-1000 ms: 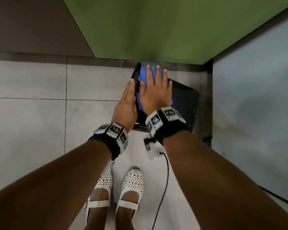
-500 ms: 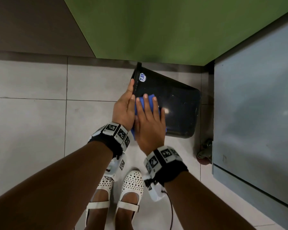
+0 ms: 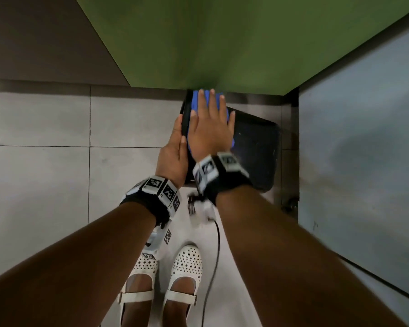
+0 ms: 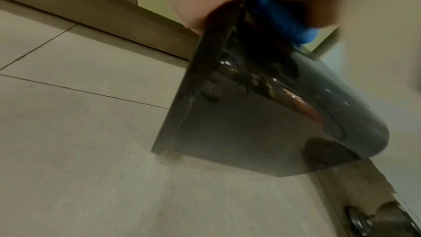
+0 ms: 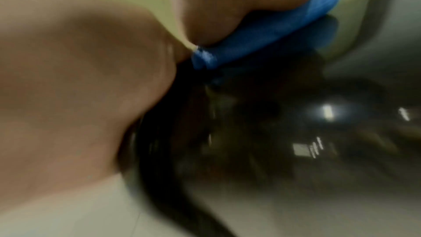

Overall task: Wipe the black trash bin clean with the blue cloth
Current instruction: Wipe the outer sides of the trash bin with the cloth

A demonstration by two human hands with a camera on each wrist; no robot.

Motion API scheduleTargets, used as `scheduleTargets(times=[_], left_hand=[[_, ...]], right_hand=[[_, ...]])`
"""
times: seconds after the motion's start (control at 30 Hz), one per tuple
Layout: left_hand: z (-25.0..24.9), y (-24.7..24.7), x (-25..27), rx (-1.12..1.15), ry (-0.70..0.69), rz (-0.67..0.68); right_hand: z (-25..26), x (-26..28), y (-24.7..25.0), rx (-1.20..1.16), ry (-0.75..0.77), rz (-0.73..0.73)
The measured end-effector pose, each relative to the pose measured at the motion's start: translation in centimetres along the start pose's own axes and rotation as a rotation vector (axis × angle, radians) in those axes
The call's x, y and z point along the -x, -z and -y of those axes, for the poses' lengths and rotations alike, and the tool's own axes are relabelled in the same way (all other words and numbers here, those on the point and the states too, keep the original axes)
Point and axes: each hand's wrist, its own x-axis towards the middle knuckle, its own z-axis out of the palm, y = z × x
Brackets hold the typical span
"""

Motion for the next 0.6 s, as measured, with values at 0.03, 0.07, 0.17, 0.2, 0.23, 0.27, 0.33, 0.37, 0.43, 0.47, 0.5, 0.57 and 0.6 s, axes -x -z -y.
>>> scheduleTargets(times=[0.03,0.07,0.17,0.2,0.23,0.27,0.33,0.37,0.43,0.47,0.5,0.57,0.6], left_hand=[[-0.2,0.1,0.1,-0.027,0.023,0.011],[-0.5,0.3,0.3,-0.039,0.045,0.026],[-0.9,0.5,0.9,-0.031,0.100,0.070],[-1.0,0.4,0.9,-0.043,0.105,0.072],[-1.0,0.3,0.9,-0.065,0.104,0.061],[-0.9,0.1,0.9,-0.088,0.100,0.038],[-0.7,-0.1,0.7,-0.118,0.091,-0.012],[-0.6,-0.2,0.6,-0.128,0.095,-0.026],[-0.7,-0.4,0.7,-0.145,0.111,-0.038],[-0.9,-0.4,0.7,-0.154,0.116,-0.037],[-1.1,-0.4,0.7,-0.159,0.117,-0.035],[-1.2,-0.5,0.5,-0.152,0.118,-0.044],[-1.2,-0.6,0.4,-0.150,0.121,-0.051]], right_hand=[[-0.3,1.7,-0.6,0.023,0.034,-0.004],[-0.7,3.7,-1.2,0.055,0.059,-0.002],[-2.4,8.2,-2.5,0.127,0.121,0.014],[-2.9,8.6,-2.4,0.128,0.144,0.032],[-3.5,8.4,-2.2,0.125,0.164,0.059],[-4.0,7.9,-1.8,0.130,0.174,0.077],[-5.2,6.2,-1.1,0.150,0.130,0.080],[-6.1,5.2,-0.6,0.141,0.067,0.080],[-8.1,3.9,0.4,0.120,-0.063,0.073],[-9.3,3.7,0.8,0.120,-0.109,0.061],[-10.5,3.7,1.0,0.121,-0.150,0.042],[-12.4,4.3,1.3,0.066,-0.285,-0.002],[-12.8,4.7,1.2,0.012,-0.382,-0.029]])
